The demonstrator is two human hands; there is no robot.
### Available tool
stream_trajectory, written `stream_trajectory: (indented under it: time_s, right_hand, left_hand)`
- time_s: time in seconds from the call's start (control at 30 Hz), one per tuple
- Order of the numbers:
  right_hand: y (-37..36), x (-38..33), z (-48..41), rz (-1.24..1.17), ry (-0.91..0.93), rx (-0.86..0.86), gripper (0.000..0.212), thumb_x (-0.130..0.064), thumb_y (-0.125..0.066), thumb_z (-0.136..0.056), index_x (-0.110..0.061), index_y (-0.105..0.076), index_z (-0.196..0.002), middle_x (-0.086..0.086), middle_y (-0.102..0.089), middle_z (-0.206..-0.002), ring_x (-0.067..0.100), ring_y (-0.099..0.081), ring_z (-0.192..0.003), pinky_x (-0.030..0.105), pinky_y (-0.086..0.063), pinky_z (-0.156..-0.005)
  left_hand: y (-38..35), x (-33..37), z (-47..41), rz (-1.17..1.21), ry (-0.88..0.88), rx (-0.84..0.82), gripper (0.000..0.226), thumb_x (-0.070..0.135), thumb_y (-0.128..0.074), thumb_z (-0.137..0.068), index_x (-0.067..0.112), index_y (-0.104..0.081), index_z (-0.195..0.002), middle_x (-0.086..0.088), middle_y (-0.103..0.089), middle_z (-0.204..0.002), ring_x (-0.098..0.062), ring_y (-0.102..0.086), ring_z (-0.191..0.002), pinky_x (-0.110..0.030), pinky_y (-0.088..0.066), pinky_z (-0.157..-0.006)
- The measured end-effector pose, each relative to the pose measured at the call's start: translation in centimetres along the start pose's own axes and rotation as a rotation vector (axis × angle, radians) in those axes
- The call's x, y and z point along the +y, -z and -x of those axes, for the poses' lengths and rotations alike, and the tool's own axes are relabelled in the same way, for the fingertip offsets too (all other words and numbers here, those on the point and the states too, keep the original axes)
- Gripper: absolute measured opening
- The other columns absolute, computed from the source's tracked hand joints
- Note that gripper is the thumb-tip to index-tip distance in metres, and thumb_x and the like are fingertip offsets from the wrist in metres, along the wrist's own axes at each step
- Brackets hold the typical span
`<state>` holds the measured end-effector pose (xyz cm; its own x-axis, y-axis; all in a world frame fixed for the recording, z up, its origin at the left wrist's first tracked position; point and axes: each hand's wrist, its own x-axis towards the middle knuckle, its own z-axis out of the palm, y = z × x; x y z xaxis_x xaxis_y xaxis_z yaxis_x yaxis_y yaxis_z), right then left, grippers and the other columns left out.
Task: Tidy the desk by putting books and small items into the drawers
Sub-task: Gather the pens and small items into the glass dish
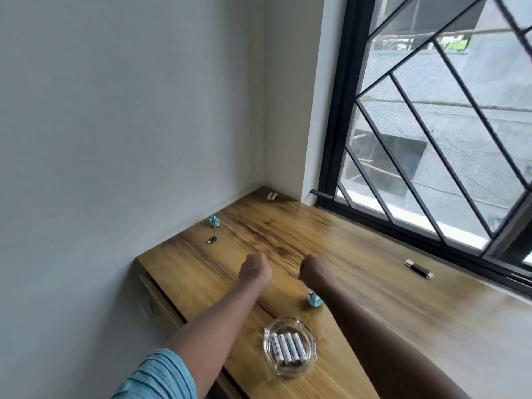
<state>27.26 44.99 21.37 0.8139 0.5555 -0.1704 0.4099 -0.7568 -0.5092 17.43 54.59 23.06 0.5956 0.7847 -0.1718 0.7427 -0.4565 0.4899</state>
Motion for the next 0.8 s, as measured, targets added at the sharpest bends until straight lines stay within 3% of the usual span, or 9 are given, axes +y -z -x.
stream_trajectory:
  time_s: [0.07,0.23,0.37,0.5,0.63,0.8]
  right_hand:
    - [-0.3,-0.8,-2.4,-0.001,-0.013,0.009,0.013,-0.005,-0.059,-0.088,-0.004,-0.069,-0.096,0.010,-0.068,-0.094,0.021,-0.065,-0.081,0.030,-0.057,-0.073]
    - [-0.5,-3.3,-9.6,-0.016,-0.057,-0.024,0.019,-0.017,-0.064,-0.087,-0.004,-0.068,-0.101,0.013,-0.067,-0.101,0.027,-0.064,-0.090,0.032,-0.053,-0.074]
    - [-1.3,-5.2,-16.2,-0.099,-0.107,0.006,0.018,-0.023,-0.064,-0.088,-0.007,-0.064,-0.098,0.007,-0.063,-0.093,0.019,-0.058,-0.078,0.028,-0.049,-0.067]
    - [-2.0,-6.7,-22.3,-0.120,-0.121,0.027,0.022,-0.023,-0.060,-0.091,-0.008,-0.063,-0.106,0.006,-0.062,-0.097,0.017,-0.055,-0.080,0.026,-0.045,-0.068]
    - [-2.1,-8.5,-27.0,-0.095,-0.094,0.036,0.032,-0.019,-0.054,-0.094,-0.005,-0.056,-0.123,0.013,-0.060,-0.123,0.026,-0.057,-0.112,0.029,-0.044,-0.088]
    - [-2.3,-9.8,-31.9,-0.114,-0.093,0.091,0.028,-0.014,-0.050,-0.093,-0.005,-0.058,-0.118,0.015,-0.062,-0.119,0.031,-0.058,-0.111,0.037,-0.049,-0.093]
  left_hand:
    - [0.5,0.3,-2.6,0.029,0.001,0.000,0.030,0.013,-0.046,-0.096,0.000,-0.059,-0.120,-0.016,-0.062,-0.120,-0.031,-0.061,-0.110,-0.033,-0.050,-0.089]
    - [1.3,1.0,-10.7,-0.065,-0.023,-0.028,0.027,0.015,-0.051,-0.095,0.002,-0.063,-0.115,-0.013,-0.064,-0.118,-0.026,-0.065,-0.107,-0.030,-0.056,-0.087]
    - [1.8,1.8,-18.4,-0.037,-0.077,-0.043,0.025,0.022,-0.054,-0.095,0.005,-0.066,-0.109,-0.008,-0.069,-0.108,-0.020,-0.067,-0.099,-0.025,-0.057,-0.081]
    - [1.8,2.7,-25.6,0.058,-0.096,-0.043,0.020,0.018,-0.048,-0.097,0.011,-0.065,-0.090,-0.002,-0.066,-0.090,-0.016,-0.063,-0.092,-0.023,-0.053,-0.077]
    - [1.1,4.0,-31.6,0.187,-0.063,-0.059,0.031,0.020,-0.037,-0.101,0.010,-0.060,-0.119,-0.010,-0.062,-0.122,-0.025,-0.058,-0.113,-0.032,-0.046,-0.092]
    - [0.2,5.9,-36.2,0.118,-0.089,-0.042,0.030,0.015,-0.041,-0.098,0.006,-0.060,-0.119,-0.018,-0.060,-0.127,-0.031,-0.056,-0.119,-0.034,-0.046,-0.094]
